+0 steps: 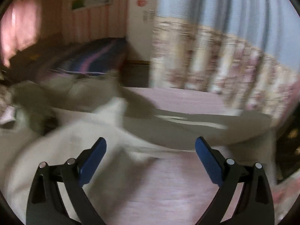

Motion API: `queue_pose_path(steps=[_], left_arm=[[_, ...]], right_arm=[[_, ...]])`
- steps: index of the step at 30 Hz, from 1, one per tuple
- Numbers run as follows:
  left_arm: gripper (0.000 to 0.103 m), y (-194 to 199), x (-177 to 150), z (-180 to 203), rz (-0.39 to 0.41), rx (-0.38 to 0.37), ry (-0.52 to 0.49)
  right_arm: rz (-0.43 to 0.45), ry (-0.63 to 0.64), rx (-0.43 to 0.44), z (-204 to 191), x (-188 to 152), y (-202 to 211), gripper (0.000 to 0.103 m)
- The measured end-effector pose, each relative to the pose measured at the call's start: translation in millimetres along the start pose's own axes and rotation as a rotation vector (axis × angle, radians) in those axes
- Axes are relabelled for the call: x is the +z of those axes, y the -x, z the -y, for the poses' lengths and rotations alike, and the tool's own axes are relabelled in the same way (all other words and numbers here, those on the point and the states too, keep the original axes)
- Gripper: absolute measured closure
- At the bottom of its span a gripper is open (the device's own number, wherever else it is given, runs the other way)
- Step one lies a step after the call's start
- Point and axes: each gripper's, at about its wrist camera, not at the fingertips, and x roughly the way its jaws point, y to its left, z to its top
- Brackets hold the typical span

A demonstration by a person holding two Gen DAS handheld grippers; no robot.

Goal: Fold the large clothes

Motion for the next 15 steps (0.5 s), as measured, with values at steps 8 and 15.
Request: queue_pose_path(steps=[8, 15], left_arm=[[0.003, -45, -24, -94, -0.027, 0.129, 0.068], [0.003, -66, -46, -115, -0.076, 0.082, 0.132]], right_arm=[[-0.027, 0.005, 0.365, -96, 10, -22, 0.008], [-0.127, 0.07, 0.46, -155, 4, -61, 0.043]])
